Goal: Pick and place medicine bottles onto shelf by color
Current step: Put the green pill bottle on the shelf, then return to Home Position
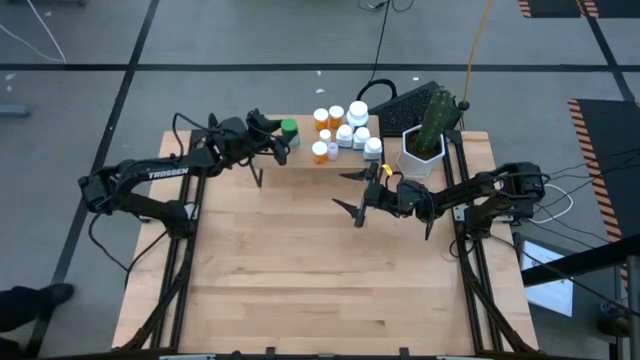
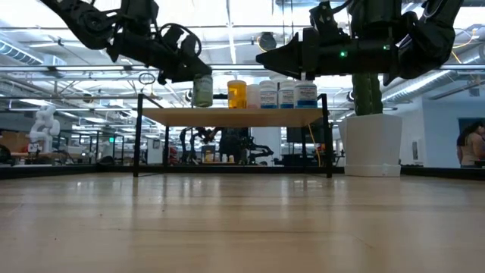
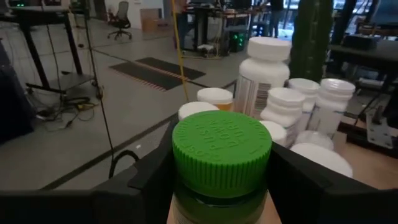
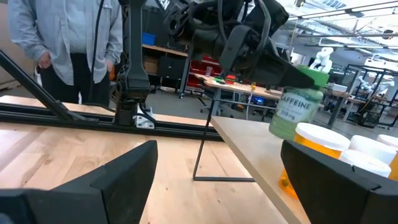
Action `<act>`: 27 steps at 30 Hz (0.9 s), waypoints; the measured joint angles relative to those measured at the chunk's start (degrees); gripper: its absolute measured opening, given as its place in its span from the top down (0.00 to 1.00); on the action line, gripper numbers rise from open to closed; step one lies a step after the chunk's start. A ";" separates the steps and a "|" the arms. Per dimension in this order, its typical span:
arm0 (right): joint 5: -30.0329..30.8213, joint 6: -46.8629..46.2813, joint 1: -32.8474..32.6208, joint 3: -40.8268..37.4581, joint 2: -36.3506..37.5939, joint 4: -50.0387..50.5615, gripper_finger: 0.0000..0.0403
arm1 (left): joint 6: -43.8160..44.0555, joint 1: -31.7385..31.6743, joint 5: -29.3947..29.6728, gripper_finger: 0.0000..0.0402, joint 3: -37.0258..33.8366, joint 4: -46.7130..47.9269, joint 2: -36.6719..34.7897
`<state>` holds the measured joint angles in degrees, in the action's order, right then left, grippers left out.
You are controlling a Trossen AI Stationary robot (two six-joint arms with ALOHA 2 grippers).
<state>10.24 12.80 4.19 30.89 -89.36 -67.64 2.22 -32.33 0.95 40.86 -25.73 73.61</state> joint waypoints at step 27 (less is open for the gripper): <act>-1.46 -1.42 0.00 -0.02 0.00 0.76 0.16 | -1.70 2.84 1.05 0.18 0.04 -3.14 4.27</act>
<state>8.78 11.38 4.19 30.87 -89.36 -66.88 0.52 -29.50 2.00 40.91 -28.87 77.89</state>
